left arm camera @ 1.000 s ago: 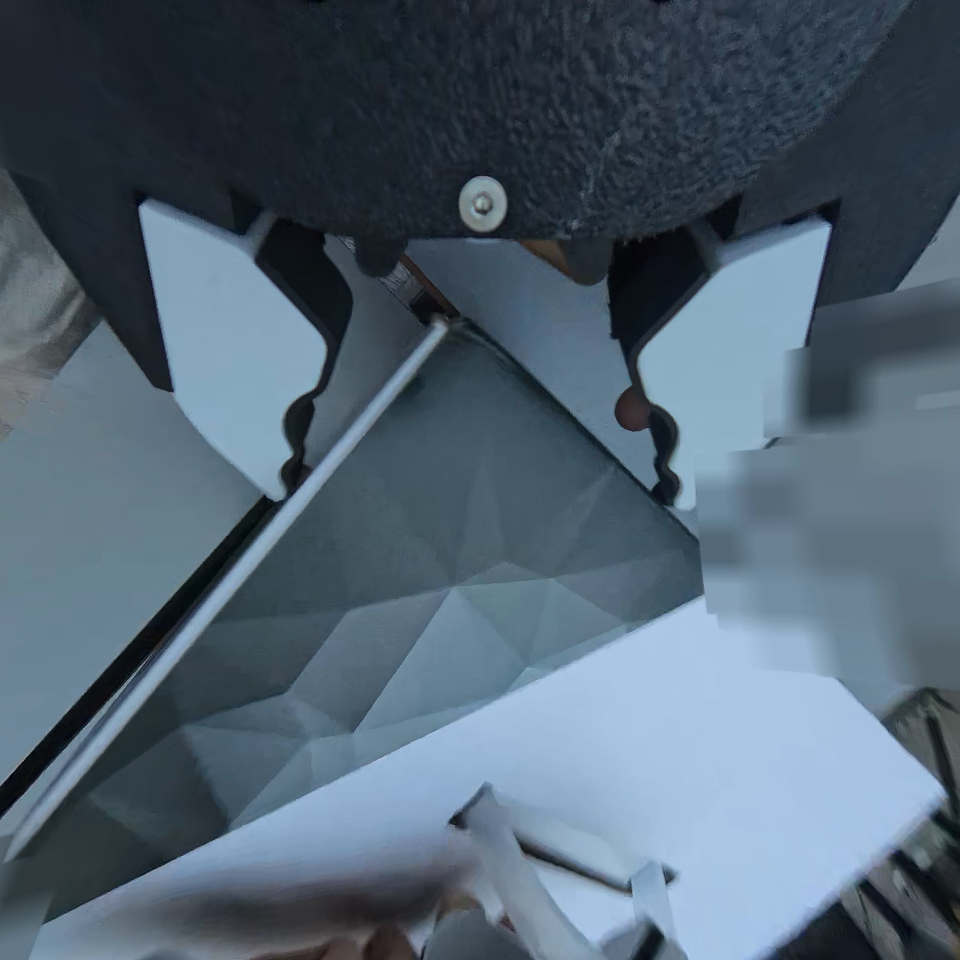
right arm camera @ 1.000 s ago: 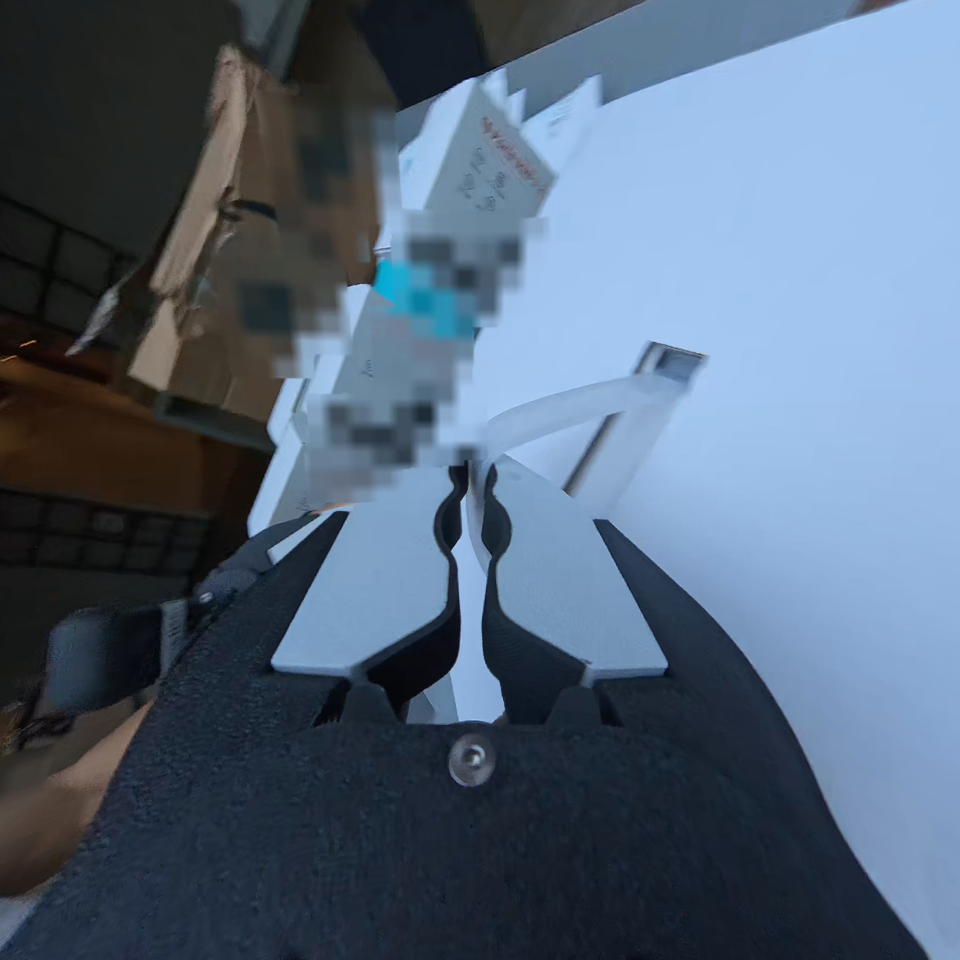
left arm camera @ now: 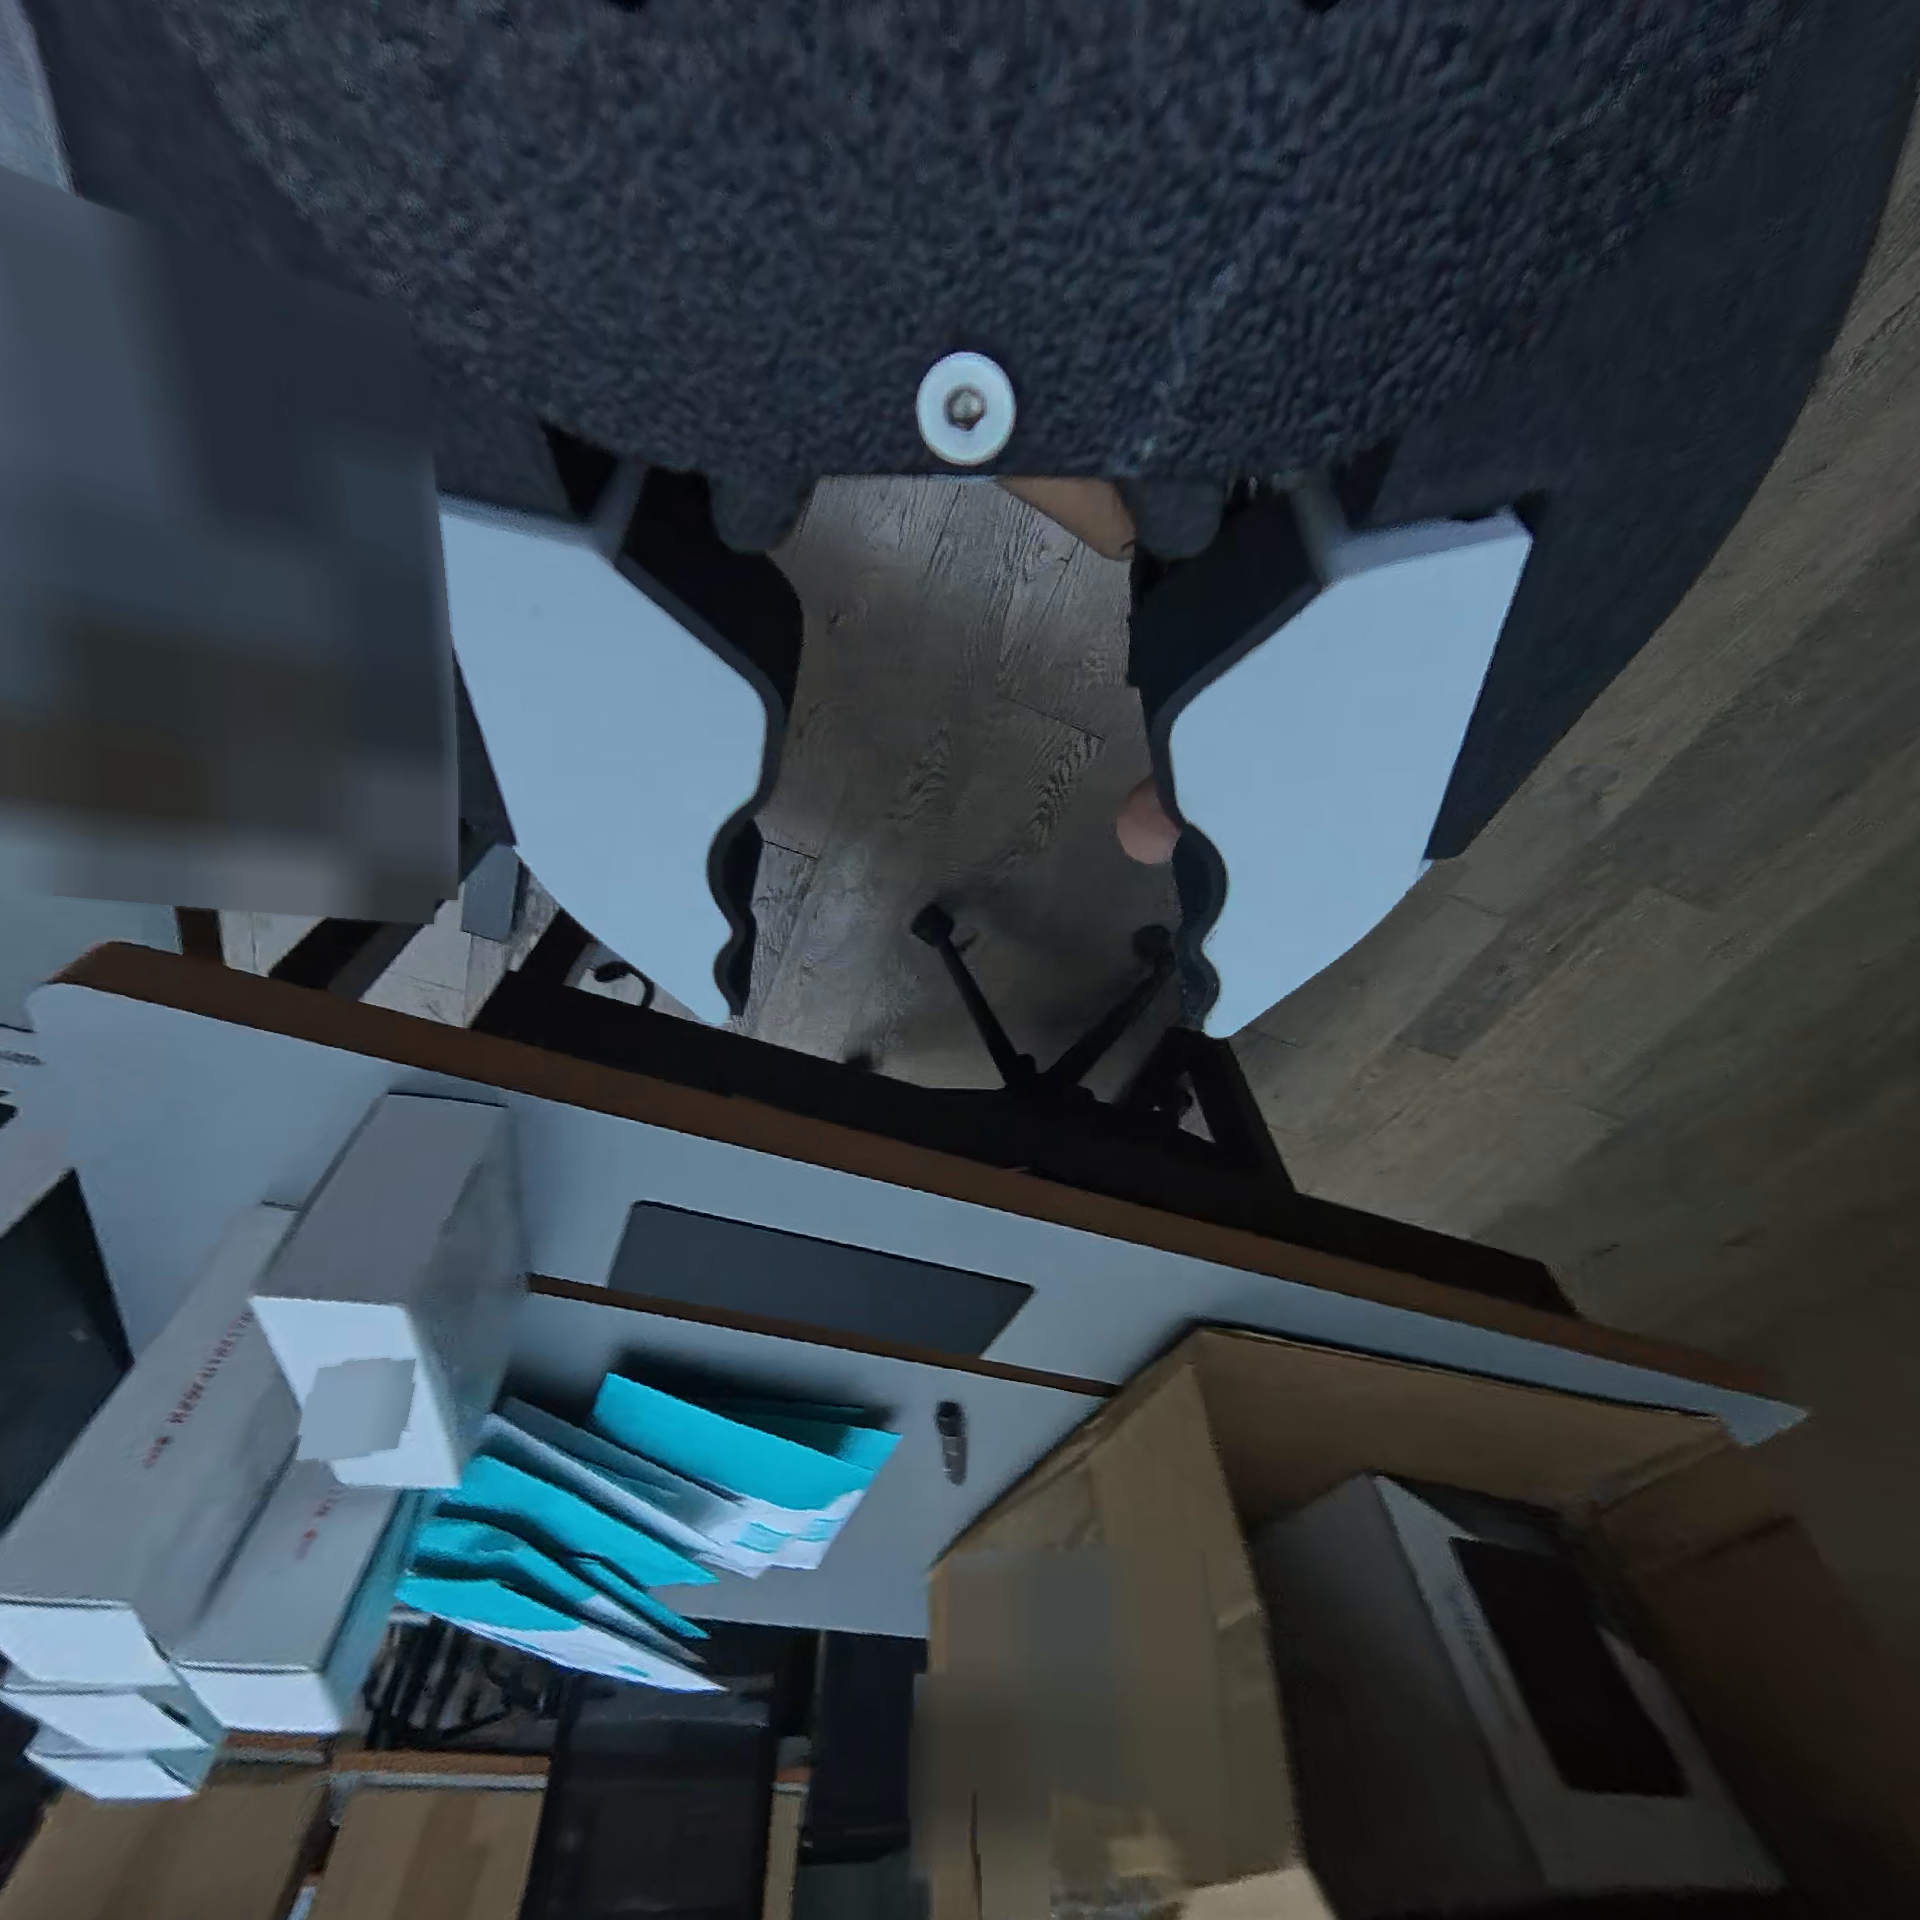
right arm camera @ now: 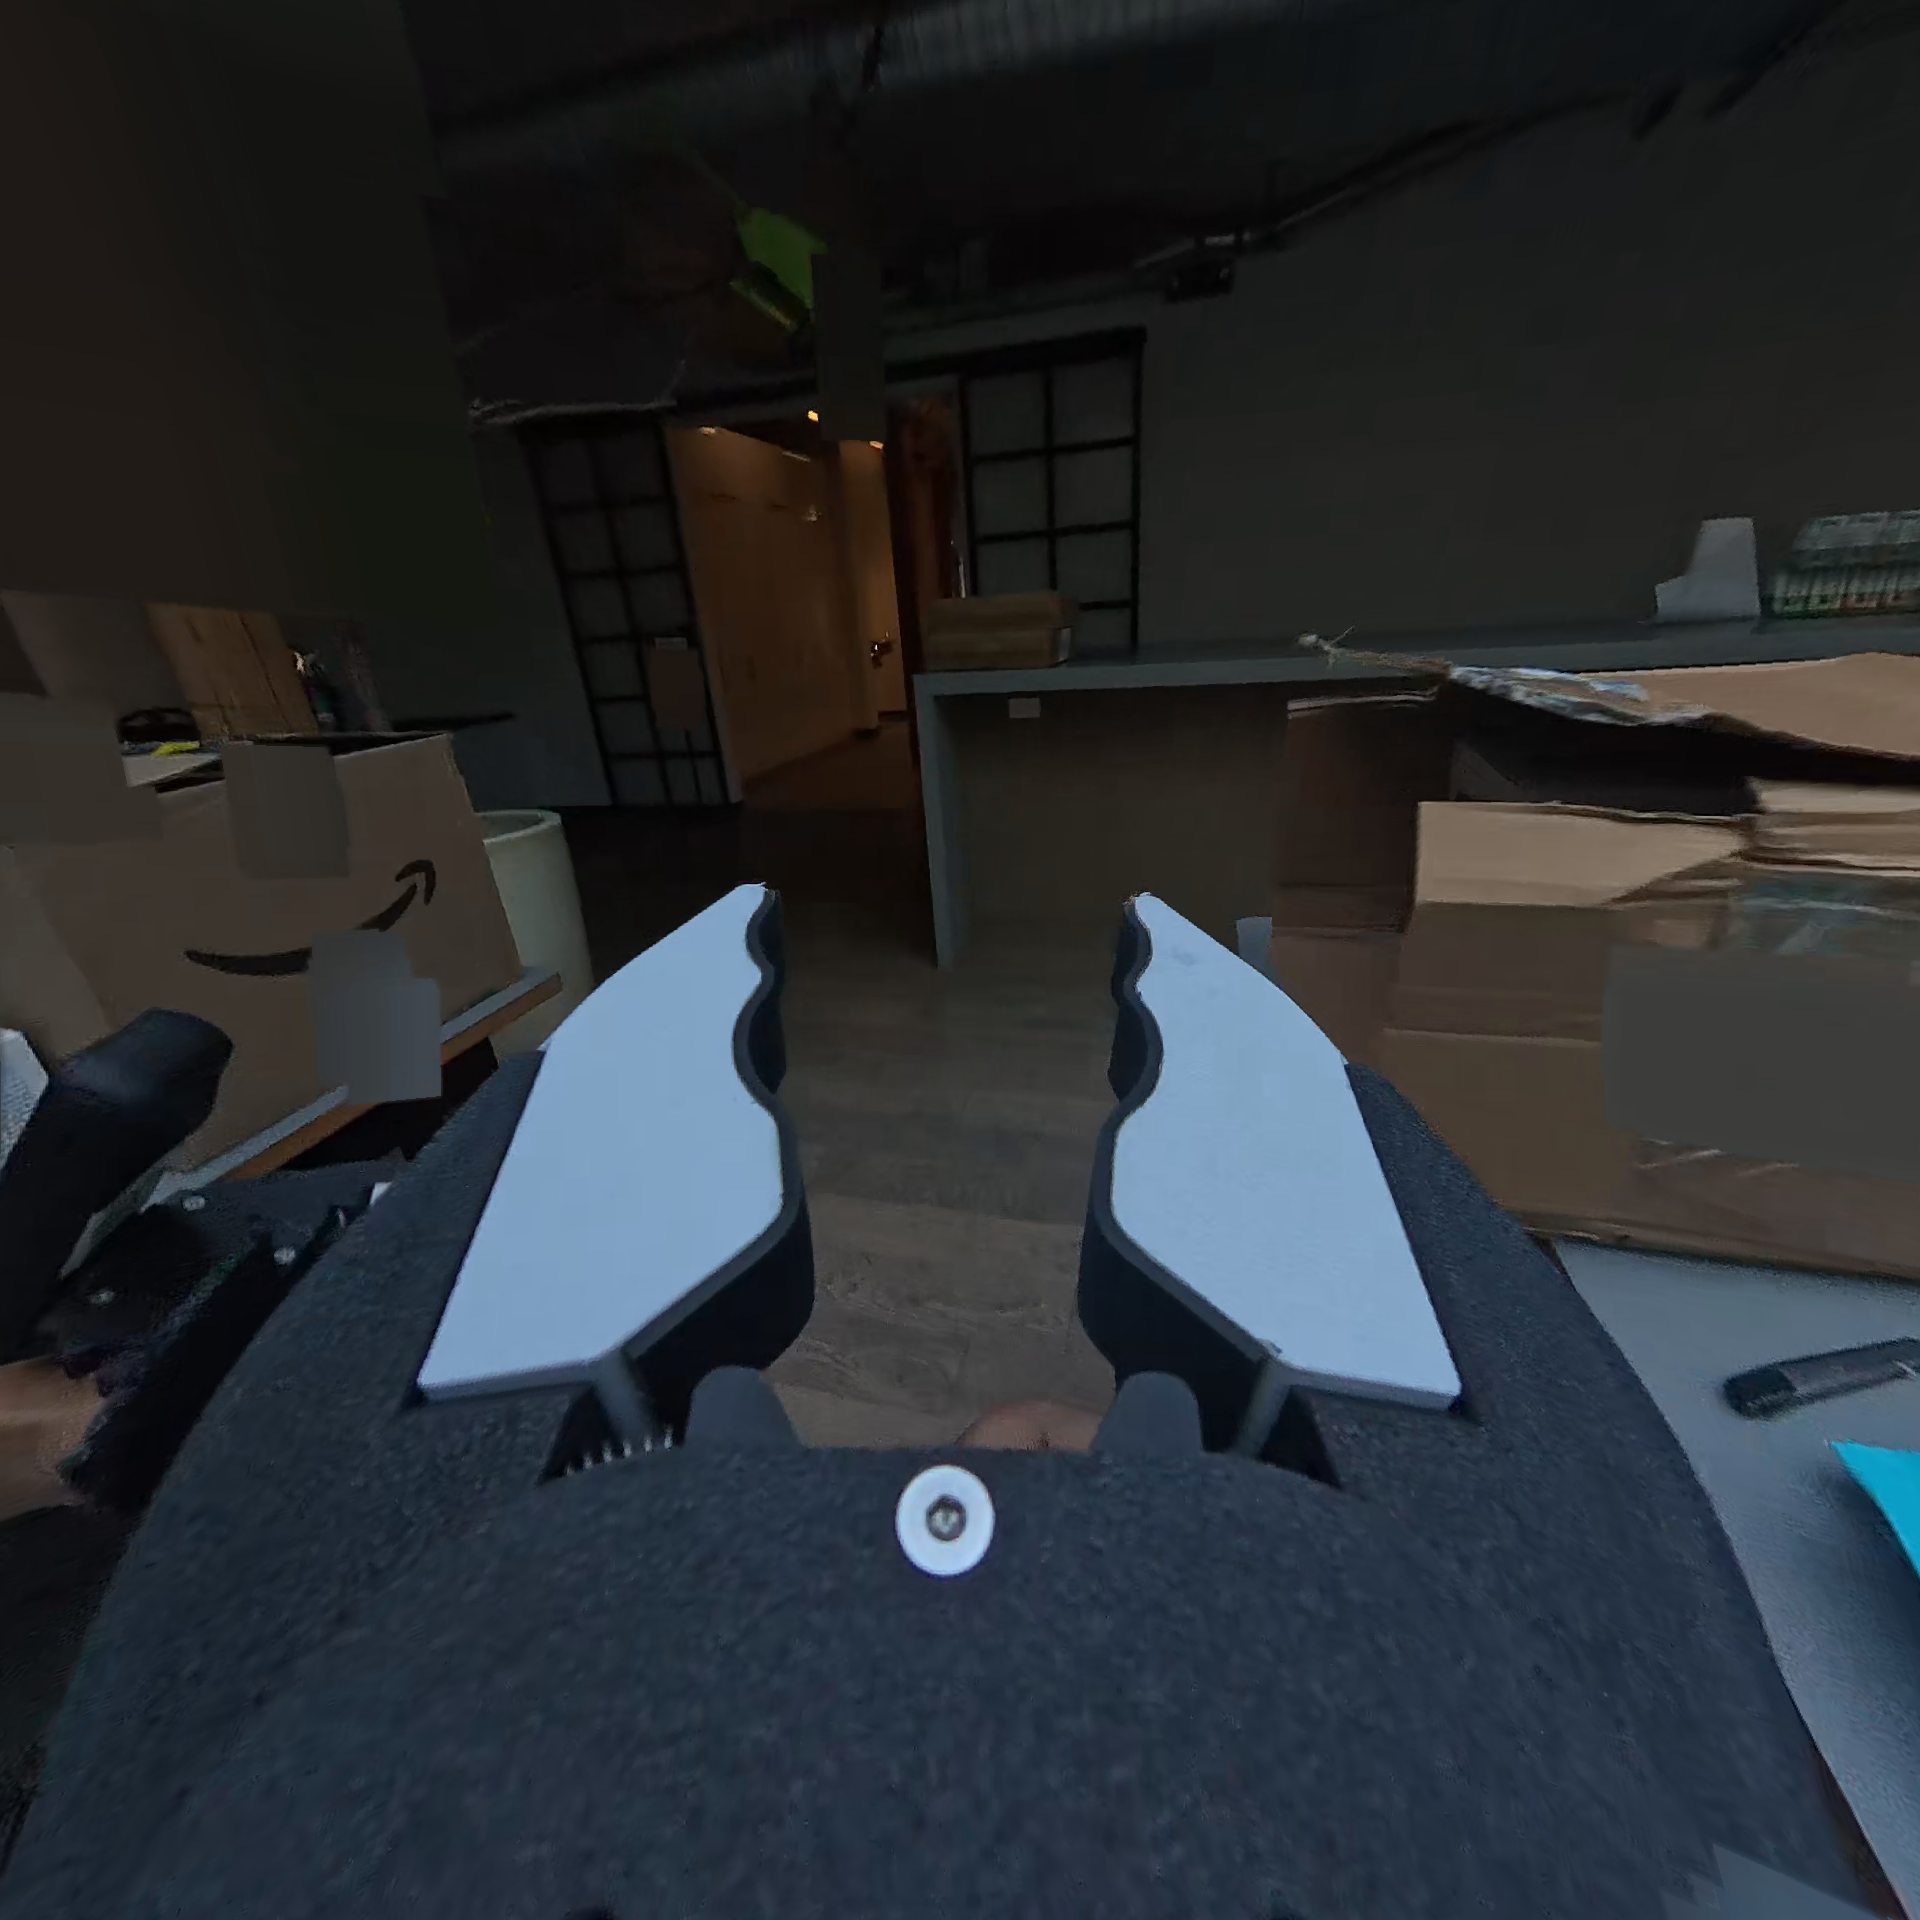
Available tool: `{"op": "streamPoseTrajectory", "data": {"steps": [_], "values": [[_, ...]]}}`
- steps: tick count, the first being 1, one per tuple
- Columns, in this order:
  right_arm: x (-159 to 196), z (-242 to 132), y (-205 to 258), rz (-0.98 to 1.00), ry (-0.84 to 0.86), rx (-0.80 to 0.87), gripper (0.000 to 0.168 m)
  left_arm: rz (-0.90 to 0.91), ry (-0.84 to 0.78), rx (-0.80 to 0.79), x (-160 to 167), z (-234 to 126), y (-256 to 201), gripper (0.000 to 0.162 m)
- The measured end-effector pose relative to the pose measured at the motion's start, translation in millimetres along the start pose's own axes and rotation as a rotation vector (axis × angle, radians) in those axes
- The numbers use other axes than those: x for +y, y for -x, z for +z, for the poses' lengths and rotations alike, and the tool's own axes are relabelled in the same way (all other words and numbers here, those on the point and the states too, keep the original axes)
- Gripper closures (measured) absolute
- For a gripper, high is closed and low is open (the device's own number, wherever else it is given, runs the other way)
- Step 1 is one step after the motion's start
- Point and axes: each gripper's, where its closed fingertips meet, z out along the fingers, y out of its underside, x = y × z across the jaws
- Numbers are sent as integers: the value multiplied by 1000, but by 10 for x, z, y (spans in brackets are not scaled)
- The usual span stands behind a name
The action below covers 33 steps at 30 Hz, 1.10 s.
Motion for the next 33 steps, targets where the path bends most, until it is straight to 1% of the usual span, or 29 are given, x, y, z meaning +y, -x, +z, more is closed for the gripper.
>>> {"op": "streamPoseTrajectory", "data": {"steps": [3, 5, 7, 9, 12, 14, 17, 19, 21, 24, 28, 33], "values": [[356, 723, 298, -82, 111, 10, 103, -58, -13, -34, -20, -89, 803, 86], [613, 1117, 421, -133, 166, 11, 103, -40, -34, -39, -100, -52, 1266, 85], [903, 1474, 448, -152, 203, 29, 102, -5, -38, -72, -147, 105, 1745, 86], [1266, 1812, 357, -152, 263, 80, 94, 16, -21, -62, -146, 385, 2154, 84], [1778, 2284, 146, -52, 335, 146, 82, 58, -12, -17, -215, 951, 2692, 82], [2006, 2601, -68, 4, 322, 211, 81, 109, -5, 17, -344, 1379, 3026, 81], [2282, 3090, -485, -22, 303, 330, 81, 161, -6, 67, -599, 2008, 3470, 81], [2489, 3384, -795, -54, 331, 415, 81, 180, 21, 98, -698, 2405, 3729, 81], [2684, 3634, -1057, -18, 367, 473, 80, 181, 23, 135, -799, 2796, 3938, 81], [2823, 3898, -1443, 32, 352, 572, 79, 192, 24, 165, -901, 3404, 4204, 81], [2915, 4132, -1989, 38, 357, 730, 79, 166, 14, 236, -1002, 4216, 4410, 79], [2940, 4556, -2706, -32, 340, 881, 80, 164, -62, 267, -1195, 5362, 4756, 77]]}}
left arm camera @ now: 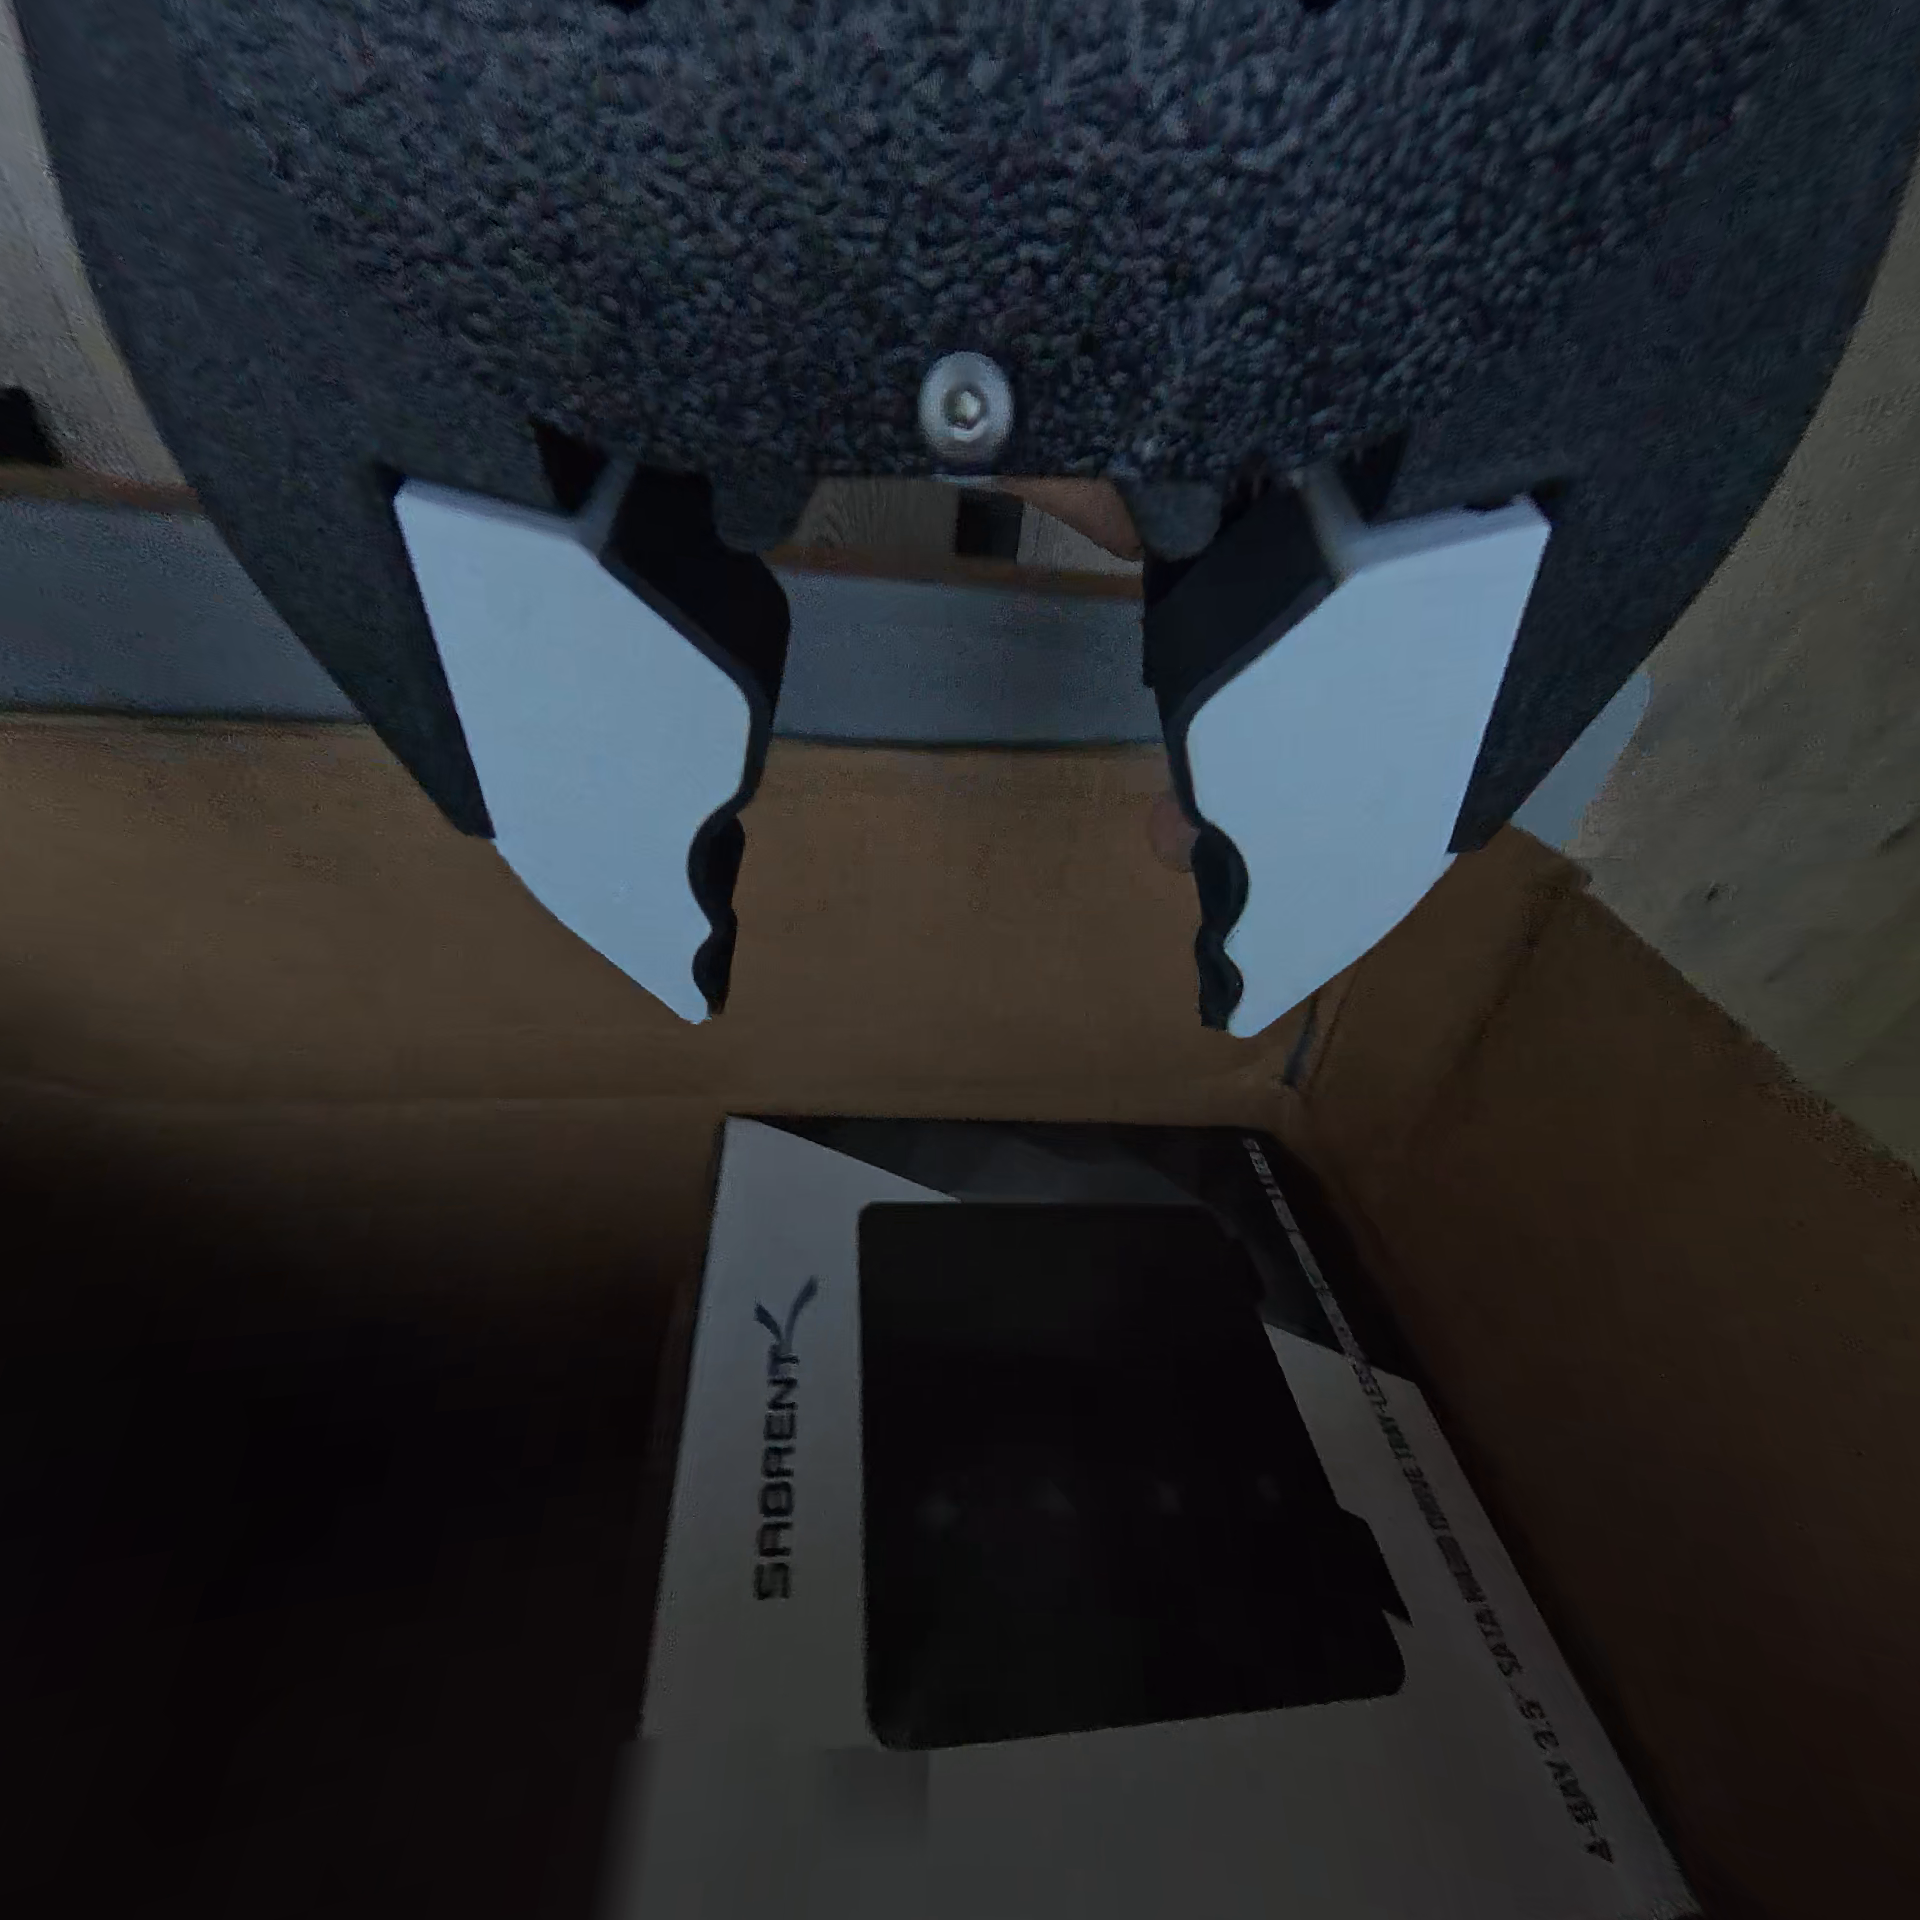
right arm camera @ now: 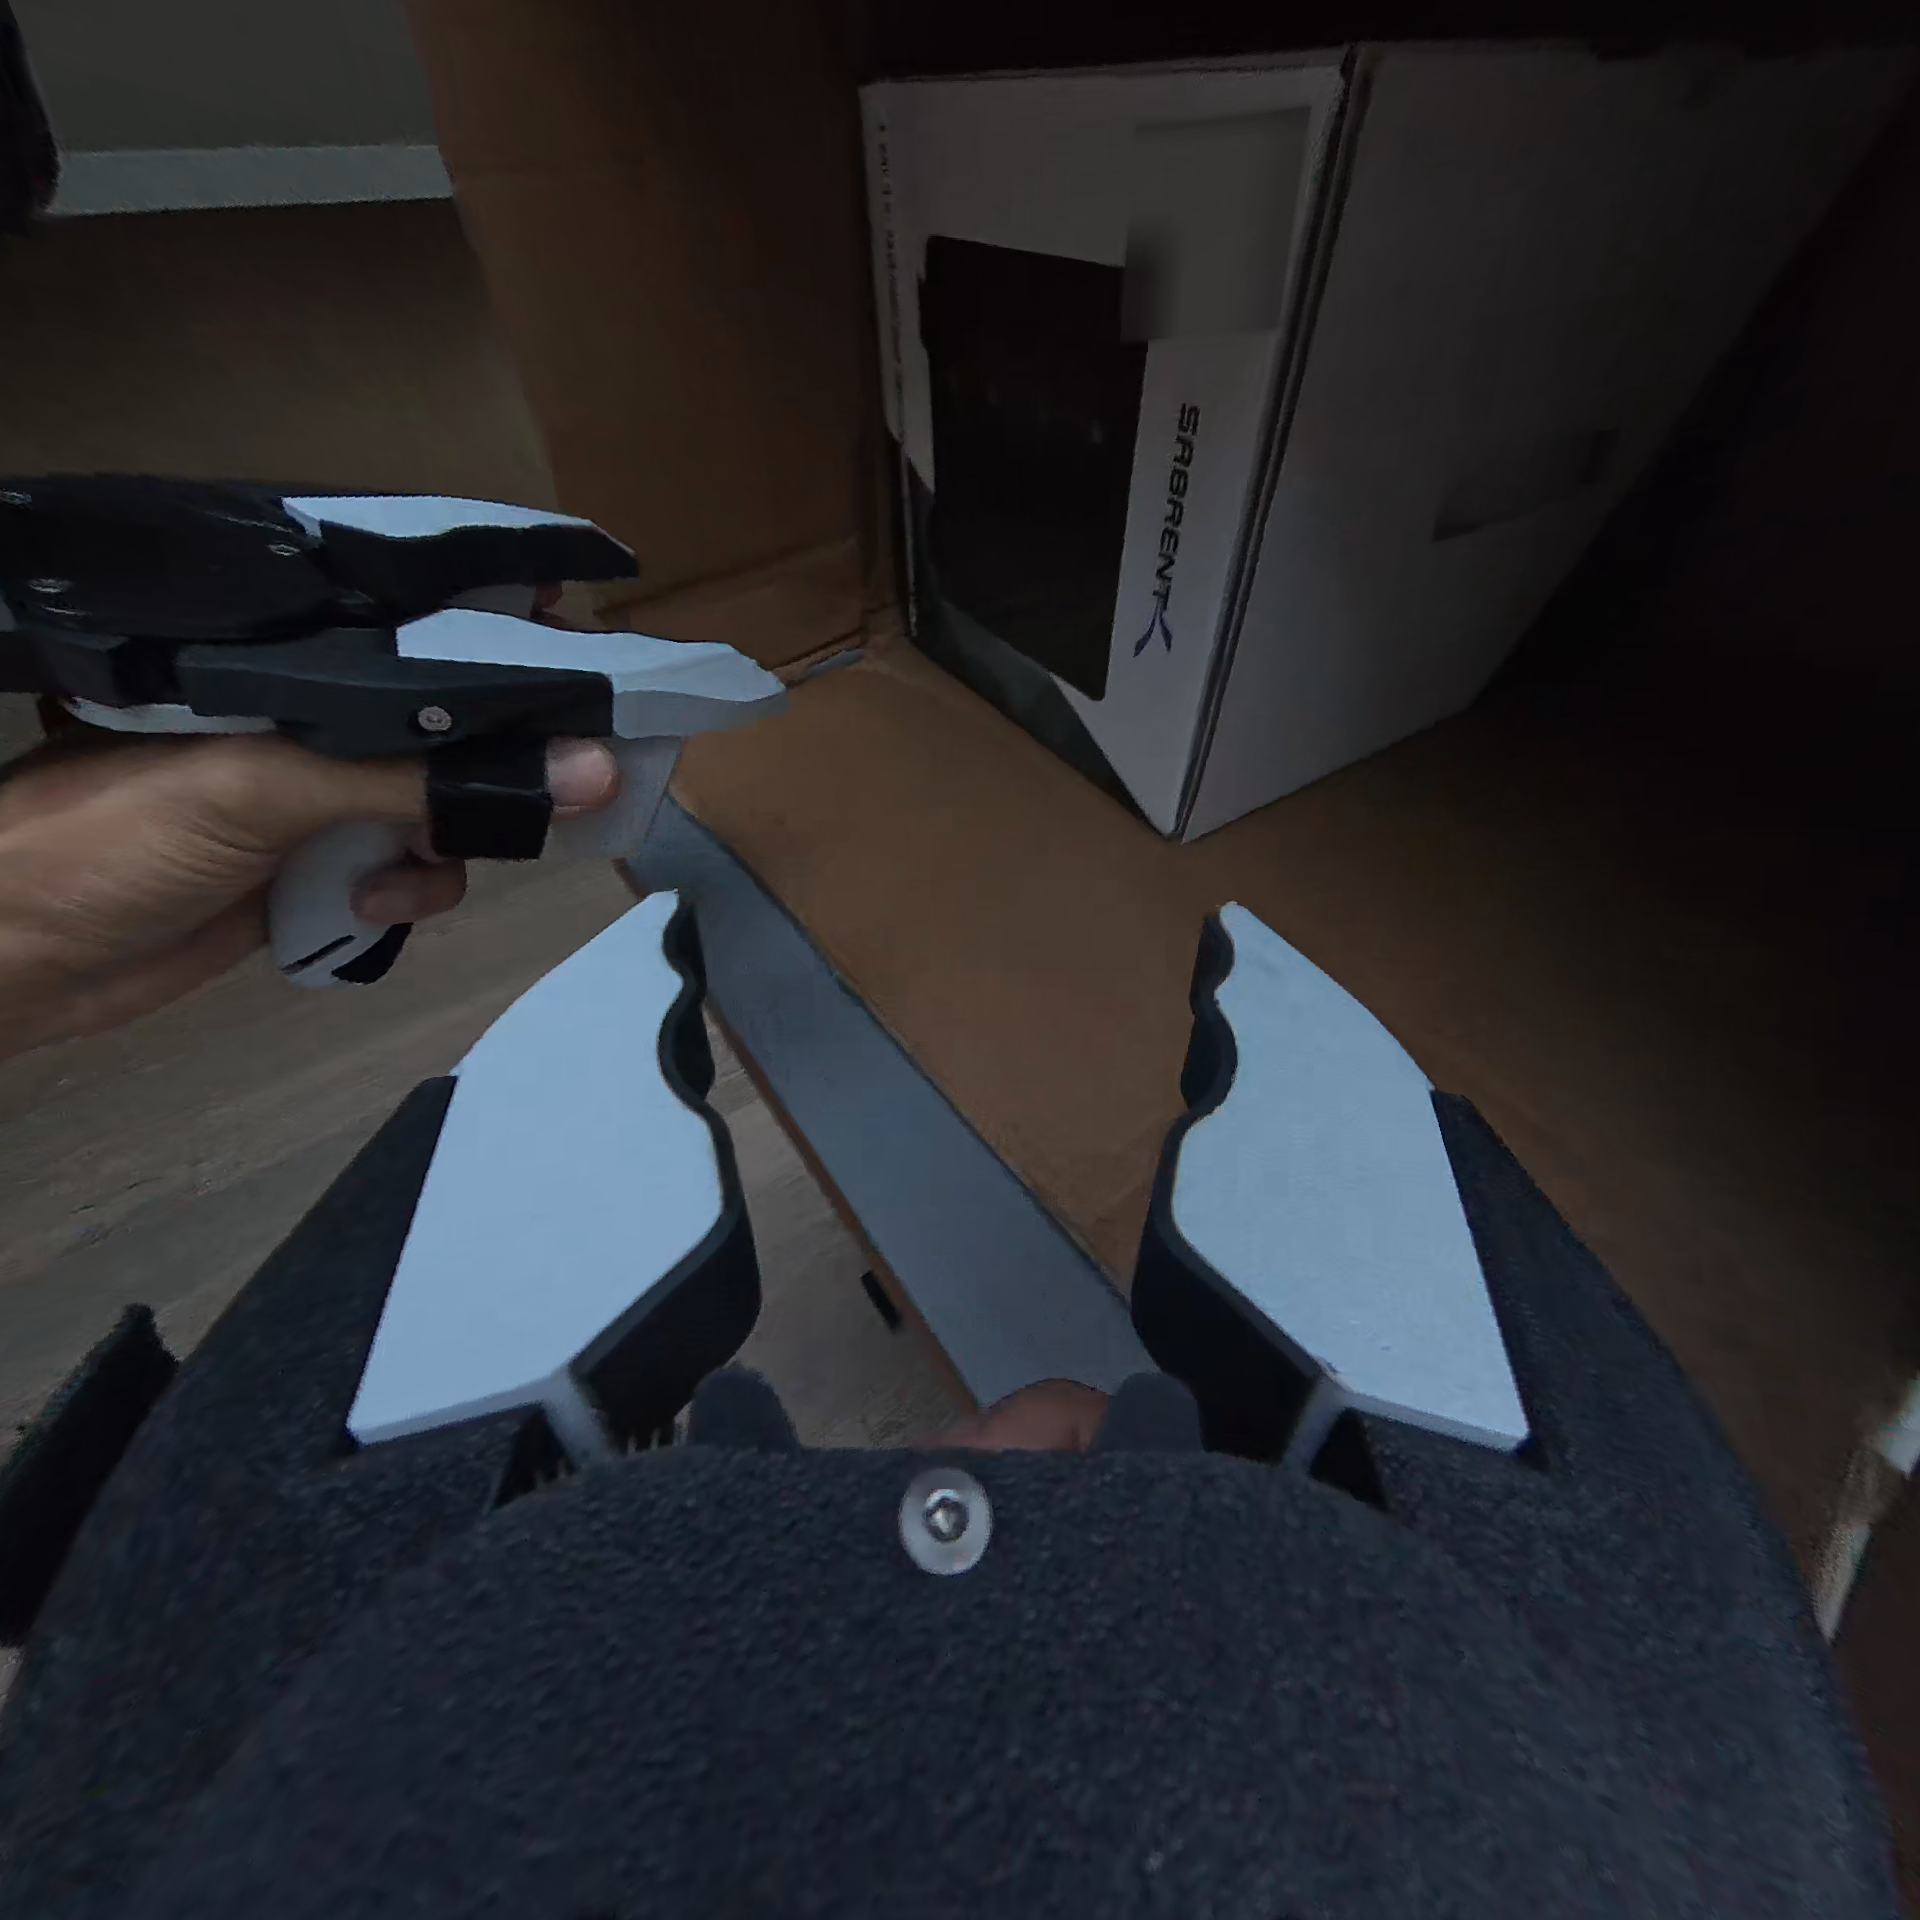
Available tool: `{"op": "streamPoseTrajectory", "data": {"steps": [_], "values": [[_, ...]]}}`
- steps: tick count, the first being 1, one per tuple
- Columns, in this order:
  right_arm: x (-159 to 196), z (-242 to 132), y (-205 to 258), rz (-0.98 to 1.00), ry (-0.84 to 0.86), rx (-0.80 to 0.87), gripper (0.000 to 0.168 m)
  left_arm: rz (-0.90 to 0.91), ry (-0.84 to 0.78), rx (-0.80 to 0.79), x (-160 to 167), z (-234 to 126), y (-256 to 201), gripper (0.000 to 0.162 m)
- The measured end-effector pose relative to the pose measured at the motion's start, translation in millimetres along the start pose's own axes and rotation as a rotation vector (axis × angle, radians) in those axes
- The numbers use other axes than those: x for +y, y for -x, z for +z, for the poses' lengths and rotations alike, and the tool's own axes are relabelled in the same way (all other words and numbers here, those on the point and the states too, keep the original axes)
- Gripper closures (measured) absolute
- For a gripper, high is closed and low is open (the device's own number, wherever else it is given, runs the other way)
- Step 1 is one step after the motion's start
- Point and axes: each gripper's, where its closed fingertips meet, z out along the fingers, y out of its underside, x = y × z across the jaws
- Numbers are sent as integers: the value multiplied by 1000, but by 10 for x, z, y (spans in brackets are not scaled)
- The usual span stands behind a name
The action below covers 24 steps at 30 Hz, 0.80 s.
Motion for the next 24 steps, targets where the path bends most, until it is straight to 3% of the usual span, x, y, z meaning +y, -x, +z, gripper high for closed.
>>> {"op": "streamPoseTrajectory", "data": {"steps": [5, 11, 19, 24], "values": [[-235, 799, -315, -81, -15, 143, 80, 61, -135, -126, -183, 822, 622, 75], [-275, 1426, -648, -156, -38, 238, 80, 74, -199, -78, -231, 1351, 761, 72], [-100, 1630, -759, -144, -43, 259, 83, -37, -140, -58, -152, 1723, 923, 61], [-89, 1726, -827, -142, -32, 226, 72, -95, -118, -14, -158, 1774, 900, 53]]}}
